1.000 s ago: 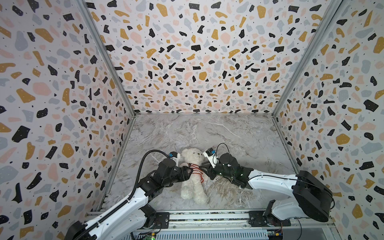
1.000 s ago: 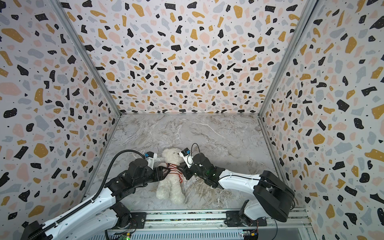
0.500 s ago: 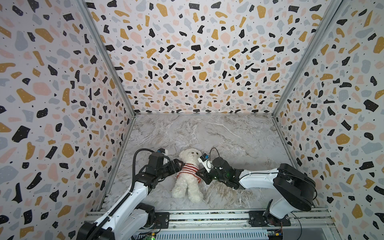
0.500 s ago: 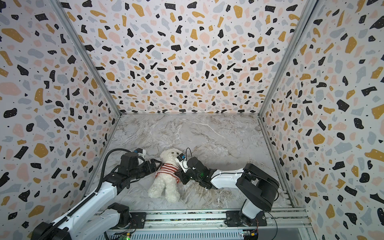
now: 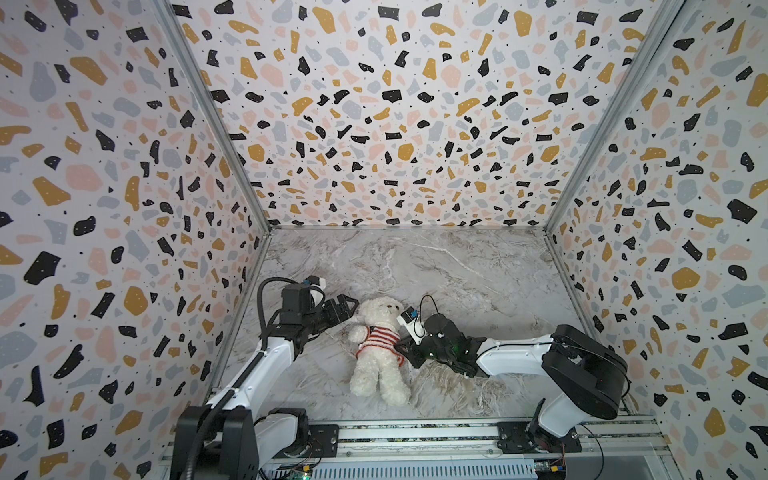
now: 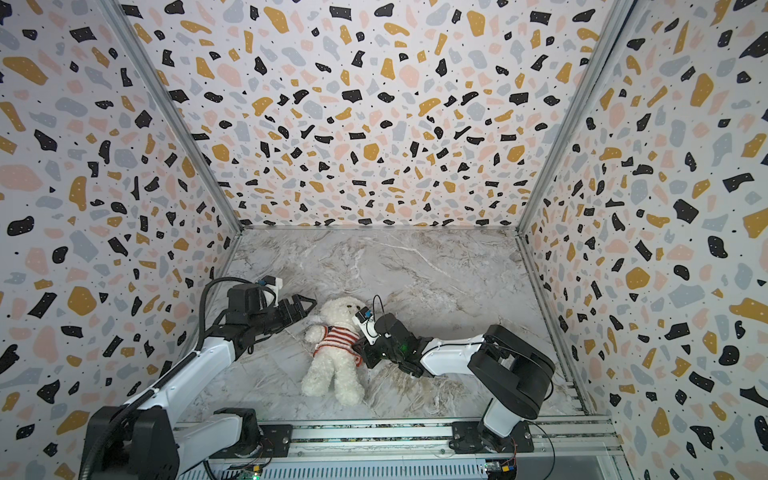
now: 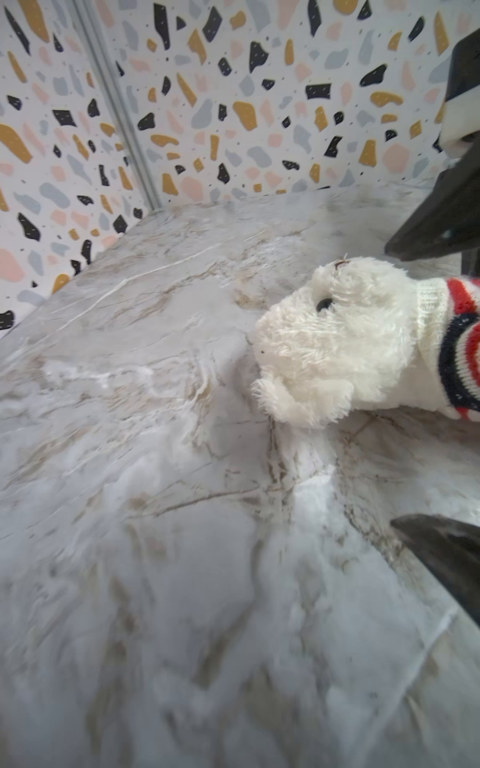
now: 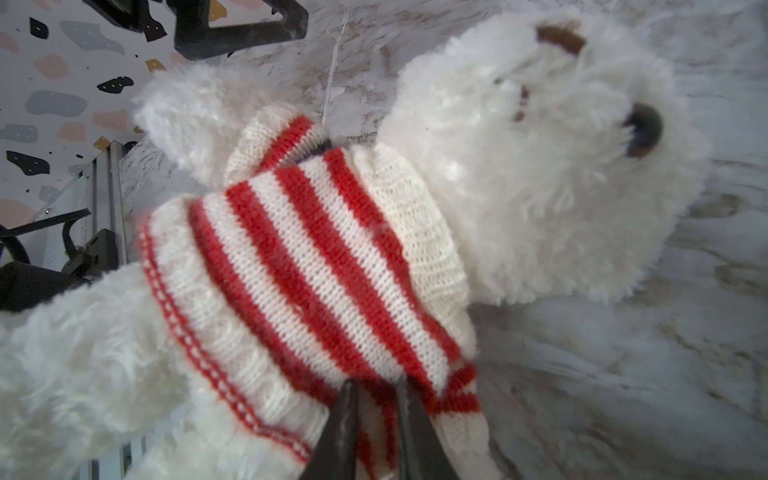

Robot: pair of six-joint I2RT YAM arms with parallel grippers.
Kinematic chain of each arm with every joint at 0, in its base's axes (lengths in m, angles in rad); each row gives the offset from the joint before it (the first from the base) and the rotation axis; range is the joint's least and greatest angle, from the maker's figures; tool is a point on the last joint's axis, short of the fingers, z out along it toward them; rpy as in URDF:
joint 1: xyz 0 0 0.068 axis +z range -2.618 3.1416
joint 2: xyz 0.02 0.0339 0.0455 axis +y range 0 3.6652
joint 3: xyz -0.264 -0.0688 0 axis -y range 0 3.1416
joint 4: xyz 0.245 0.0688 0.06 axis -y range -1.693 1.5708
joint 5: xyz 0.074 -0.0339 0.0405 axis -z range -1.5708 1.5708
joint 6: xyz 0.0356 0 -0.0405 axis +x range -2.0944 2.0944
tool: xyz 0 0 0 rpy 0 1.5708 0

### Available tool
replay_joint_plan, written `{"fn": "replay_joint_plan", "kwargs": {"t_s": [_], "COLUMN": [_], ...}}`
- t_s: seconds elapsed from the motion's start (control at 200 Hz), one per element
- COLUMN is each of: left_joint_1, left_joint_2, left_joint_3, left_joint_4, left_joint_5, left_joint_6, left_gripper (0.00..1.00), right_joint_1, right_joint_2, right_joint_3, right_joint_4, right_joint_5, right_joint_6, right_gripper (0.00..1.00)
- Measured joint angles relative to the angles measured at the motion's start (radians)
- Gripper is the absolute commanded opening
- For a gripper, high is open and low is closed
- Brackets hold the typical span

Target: Dress the teddy bear

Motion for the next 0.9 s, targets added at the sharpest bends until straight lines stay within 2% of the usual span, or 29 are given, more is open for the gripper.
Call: {"fn": "replay_joint_plan", "kwargs": {"t_s": [0.295, 0.4, 0.666, 0.801, 0.901], "left_joint_1": [-0.013, -0.035, -0.113, -0.151, -0.166], "left_joint_2": [0.133, 0.193, 0.307, 0.336, 0.344], "left_joint_3": [-0.034, -0.037, -0.056, -0.056, -0.056], "left_joint_4": [0.174, 0.259, 0.425, 0.493, 0.518], "left_joint_5": [0.071, 0.072, 0.047, 0.04, 0.023], "left_joint_6": [-0.044, -0.084, -0.177, -0.217, -0.236], "left_gripper": [0.93, 0.89, 0.87, 0.76, 0.63], "right_joint_1": [-0.004, -0.009, -0.019, -0.02, -0.023], "right_joint_2": [0.002, 0.012, 0.019, 0.019, 0.019], "right_joint_3": [-0.001, -0.001, -0.001, -0.001, -0.001], "right_joint_4": [-0.002, -0.002, -0.009, -0.011, -0.012], "right_joint_5": [0.0, 0.0, 0.001, 0.001, 0.001], "right_joint_6": [0.0, 0.0, -0.007, -0.012, -0.015], "right_gripper": [0.2, 0.2, 0.19, 0.19, 0.19]}}
